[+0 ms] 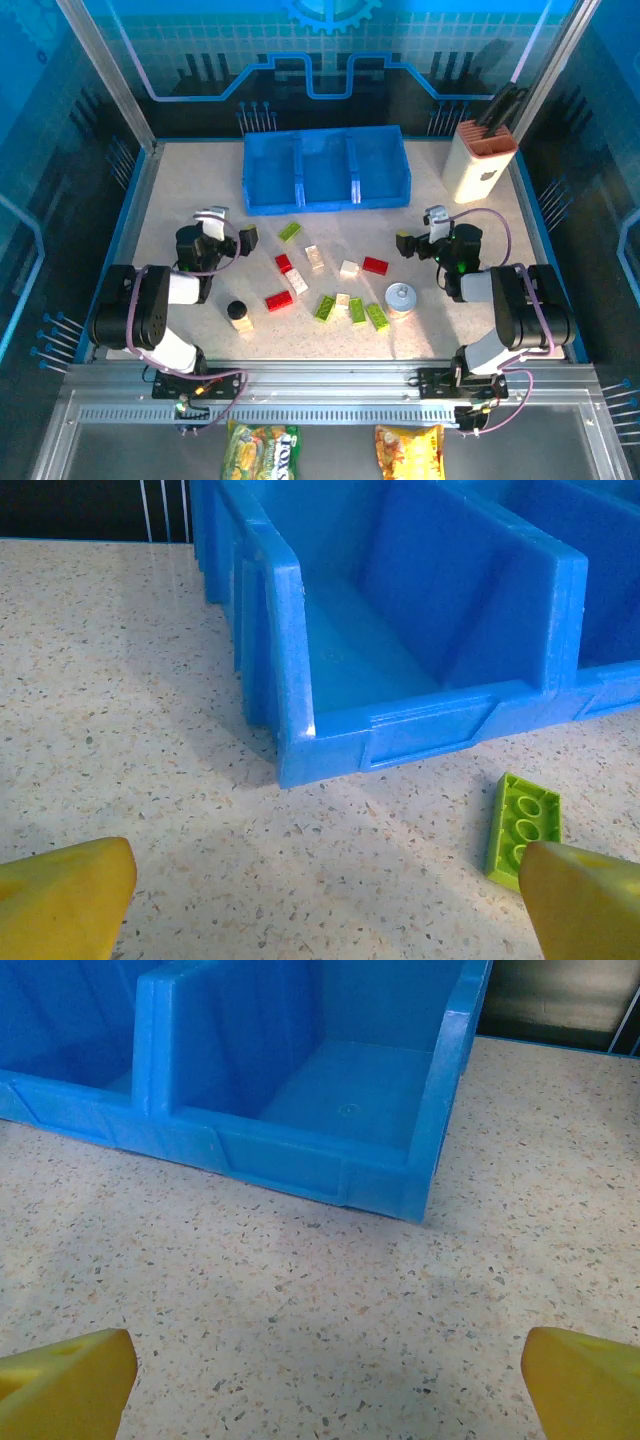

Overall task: Sort the legos into containers by color
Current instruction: Pick up the lego from the center of the table.

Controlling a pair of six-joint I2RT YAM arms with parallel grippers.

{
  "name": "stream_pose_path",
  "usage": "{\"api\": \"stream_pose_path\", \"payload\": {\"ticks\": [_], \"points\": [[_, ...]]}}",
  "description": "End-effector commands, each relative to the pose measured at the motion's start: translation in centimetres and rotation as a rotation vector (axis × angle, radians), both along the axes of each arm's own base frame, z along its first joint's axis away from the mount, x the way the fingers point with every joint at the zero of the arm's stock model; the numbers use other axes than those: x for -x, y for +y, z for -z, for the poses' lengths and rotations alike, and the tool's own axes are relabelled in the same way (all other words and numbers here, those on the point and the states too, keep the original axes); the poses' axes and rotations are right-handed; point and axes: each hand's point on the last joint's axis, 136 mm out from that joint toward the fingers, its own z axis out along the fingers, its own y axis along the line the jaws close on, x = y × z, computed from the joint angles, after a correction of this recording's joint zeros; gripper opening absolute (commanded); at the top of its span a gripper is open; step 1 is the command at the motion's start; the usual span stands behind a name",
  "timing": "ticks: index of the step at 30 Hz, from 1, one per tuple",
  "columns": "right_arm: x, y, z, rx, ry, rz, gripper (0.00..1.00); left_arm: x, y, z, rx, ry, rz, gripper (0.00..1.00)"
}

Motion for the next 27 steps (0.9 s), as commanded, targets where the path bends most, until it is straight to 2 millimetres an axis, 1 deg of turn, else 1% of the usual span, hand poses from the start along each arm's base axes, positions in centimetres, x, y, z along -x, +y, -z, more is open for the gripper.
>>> {"api": "stream_pose_path", "payload": {"ticks": [1,19,23,25,27], "points": [[-0.27,-0.23,-1.19,0.005,-0.051,-0.006,1.0,0.06,-0.2,-0.54,-0.006,-0.03,0.024,0.99],[-0.32,-0.32,-1.21,-0.001,-0.049,-0.003,1.0,0.1,-0.19,-0.44,-0.004,-0.027,0.023,0.99],[-0.32,-0.35,-1.2,-0.001,-0.049,-0.003,1.0,-0.09,0.37,-0.48,-0.005,-0.027,-0.011,0.99],[-0.35,-0.41,-1.23,0.007,-0.052,0.008,1.0,0.11,0.21,-0.58,-0.007,-0.04,-0.003,0.99],[-0.6,-0.84,-1.22,0.042,-0.05,0.068,1.0,0.51,0.56,-0.97,-0.007,-0.069,-0.027,0.99]]}}
